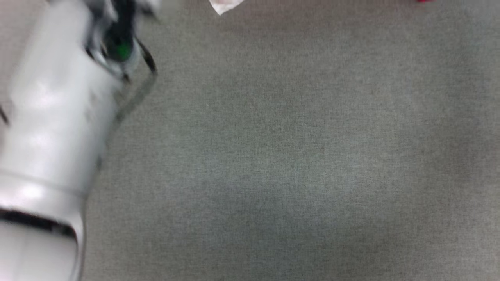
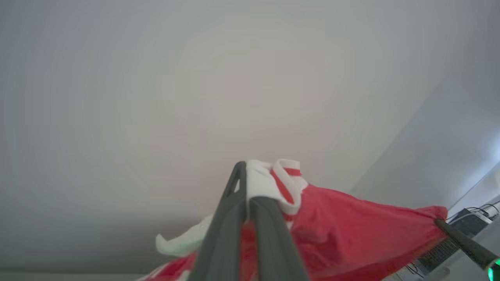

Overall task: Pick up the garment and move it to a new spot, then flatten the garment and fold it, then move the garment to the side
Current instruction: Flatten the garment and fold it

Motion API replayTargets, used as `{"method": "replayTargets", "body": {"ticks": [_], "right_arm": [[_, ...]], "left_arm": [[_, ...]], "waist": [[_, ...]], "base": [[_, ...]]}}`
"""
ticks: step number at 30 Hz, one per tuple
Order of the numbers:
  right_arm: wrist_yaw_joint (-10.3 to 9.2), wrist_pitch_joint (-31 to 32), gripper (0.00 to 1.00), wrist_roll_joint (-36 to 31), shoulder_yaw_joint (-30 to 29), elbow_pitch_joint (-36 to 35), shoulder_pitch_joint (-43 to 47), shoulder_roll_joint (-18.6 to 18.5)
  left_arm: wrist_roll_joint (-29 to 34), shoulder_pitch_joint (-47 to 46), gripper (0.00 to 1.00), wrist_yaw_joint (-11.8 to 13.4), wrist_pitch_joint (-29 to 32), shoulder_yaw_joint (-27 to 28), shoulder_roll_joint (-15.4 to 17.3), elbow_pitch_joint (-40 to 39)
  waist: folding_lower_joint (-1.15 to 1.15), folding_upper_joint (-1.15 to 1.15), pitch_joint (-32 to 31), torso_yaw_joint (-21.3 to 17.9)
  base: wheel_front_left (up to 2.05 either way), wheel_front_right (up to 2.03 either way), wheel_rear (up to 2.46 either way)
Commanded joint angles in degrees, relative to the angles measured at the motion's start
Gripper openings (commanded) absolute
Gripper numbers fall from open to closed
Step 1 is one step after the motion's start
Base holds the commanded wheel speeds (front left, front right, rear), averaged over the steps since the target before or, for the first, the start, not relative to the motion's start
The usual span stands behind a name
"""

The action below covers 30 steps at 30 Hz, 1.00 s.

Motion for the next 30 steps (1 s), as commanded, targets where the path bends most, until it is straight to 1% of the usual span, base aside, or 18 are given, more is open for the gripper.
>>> {"method": "replayTargets", "body": {"ticks": [1, 5, 6, 7, 9, 12, 14, 16, 20, 22, 25, 30], "right_arm": [[-0.09, 0.94, 0.0, 3.01, 2.5, -3.04, 4.77, -1.08], [-0.09, 3.62, 0.0, 8.92, 7.41, -11.86, 16.36, -4.96], [-0.09, 4.37, 0.0, 10.55, 8.18, -14.28, 19.52, -5.95], [-0.09, 4.37, 0.0, 10.55, 8.18, -14.28, 19.52, -5.95], [-0.09, 5.77, 0.0, 12.6, 9.15, -19.1, 25.82, -7.95], [-0.09, 7.49, 0.0, 14.79, 8.43, -25.87, 35.02, -10.7], [-0.08, 8.48, 0.0, 15.76, 7.07, -30.27, 40.86, -11.58], [-0.09, 9.74, 0.0, 16.13, 5.47, -34.38, 45.79, -12.22], [-0.08, 12.6, 0.0, 15.25, 2.1, -41.69, 53.86, -11.78], [-0.08, 14.08, 0.0, 14.6, 0.12, -45.24, 57.31, -11.13], [-0.09, 16.48, 0.0, 13.27, -3.67, -50.44, 62.66, -10.17], [-0.08, 20.88, 0.0, 11.2, -11.04, -59.25, 71.07, -7.36]], "left_arm": [[-1.75, 5.07, 0.0, -0.17, 1.11, -2.21, 1.31, -5.01], [-5.52, 17.45, 0.0, -0.13, 1.1, -6.13, 5.08, -15.82], [-6.83, 20.44, 0.0, -0.14, 0.78, -6.06, 5.79, -18.11], [-6.83, 20.44, 0.0, -0.14, 0.78, -6.06, 5.79, -18.11], [-7.65, 26.39, 0.0, -0.14, 0.16, -5.63, 7.5, -22.49], [-8.32, 35.41, 0.0, -0.14, -0.34, -3.0, 8.88, -27.65], [-8.01, 41.11, 0.0, -0.14, -0.46, 0.94, 8.93, -31.29], [-6.44, 47.01, 0.0, 0.07, -0.43, 4.22, 8.76, -34.87], [-2.64, 57.74, 0.0, 0.9, -0.45, 8.26, 8.07, -42.88], [-1.43, 62.43, 0.0, 1.25, -0.46, 9.06, 7.96, -46.65], [0.12, 68.63, 0.0, 2.45, -0.38, 10.06, 7.88, -52.17], [2.7, 76.42, 0.0, 5.19, -0.4, 11.34, 8.49, -59.57]], "waist": [[0.0, 0.0, -2.64, 0.52], [0.0, 0.0, -5.26, 0.85], [0.0, 0.0, -5.89, 0.92], [0.0, 0.0, -5.89, 0.92], [0.0, 0.0, -7.07, 0.93], [0.0, 0.0, -8.53, 0.95], [0.0, 0.0, -9.35, 0.71], [0.0, 0.0, -9.83, 0.35], [0.0, 0.0, -10.43, -0.76], [0.0, 0.0, -10.56, -0.98], [0.0, 0.0, -10.43, -1.08], [0.0, 0.0, -9.79, -0.79]], "base": [[0.0, 0.0, 0.0], [0.0, 0.0, 0.0], [0.0, 0.0, 0.0], [0.0, 0.0, 0.0], [0.0, 0.0, 0.0], [0.0, 0.0, 0.0], [0.0, 0.0, 0.0], [0.0, 0.0, 0.0], [0.0, 0.0, 0.0], [0.0, 0.0, 0.0], [0.0, 0.0, 0.0], [0.0, 0.0, 0.0]]}}
